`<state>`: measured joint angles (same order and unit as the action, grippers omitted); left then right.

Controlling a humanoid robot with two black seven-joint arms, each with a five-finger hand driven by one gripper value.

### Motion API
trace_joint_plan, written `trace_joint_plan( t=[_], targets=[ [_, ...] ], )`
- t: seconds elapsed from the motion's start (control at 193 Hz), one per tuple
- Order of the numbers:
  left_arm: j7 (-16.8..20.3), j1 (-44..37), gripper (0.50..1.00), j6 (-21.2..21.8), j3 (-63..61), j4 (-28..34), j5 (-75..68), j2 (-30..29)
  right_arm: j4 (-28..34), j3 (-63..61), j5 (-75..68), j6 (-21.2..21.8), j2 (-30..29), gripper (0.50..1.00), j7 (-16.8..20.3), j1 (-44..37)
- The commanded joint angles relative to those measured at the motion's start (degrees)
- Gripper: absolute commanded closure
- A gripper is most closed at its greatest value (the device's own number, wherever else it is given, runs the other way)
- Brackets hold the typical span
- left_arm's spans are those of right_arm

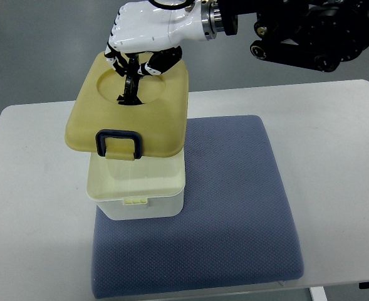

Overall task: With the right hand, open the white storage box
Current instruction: 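Lift the yellow lid off the white box with the right hand, then lower the lid onto the mat beside the box and release it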

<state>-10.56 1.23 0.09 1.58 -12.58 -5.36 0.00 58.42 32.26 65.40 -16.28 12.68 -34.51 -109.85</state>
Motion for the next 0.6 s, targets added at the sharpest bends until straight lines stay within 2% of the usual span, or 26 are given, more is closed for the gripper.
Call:
trace_joint_plan(
  t=[0.0,0.372,0.533,0.595],
  targets=[
    [0.01,0.00,0.500,0.00,0.00,0.01,0.00,0.00,2.23,0.35,0.69,0.02,4.90,1.000,-0.30,-0.19],
    [0.01,0.00,0.500,0.00,-0.17,-0.08,0.00,0.00,3.72,4.13,10.09,-0.86,21.43,1.000,-0.49,3.41],
    [0.01,0.00,0.500,0.00,-0.26,-0.08,0.00,0.00,3.81,6.42,11.06,-3.76,25.47,1.000,-0.49,8.25],
    [0.01,0.09,0.500,0.00,-0.35,-0.08,-0.09,0.00,3.81,7.64,11.59,-6.13,26.00,1.000,-0.49,11.32]
  ],
)
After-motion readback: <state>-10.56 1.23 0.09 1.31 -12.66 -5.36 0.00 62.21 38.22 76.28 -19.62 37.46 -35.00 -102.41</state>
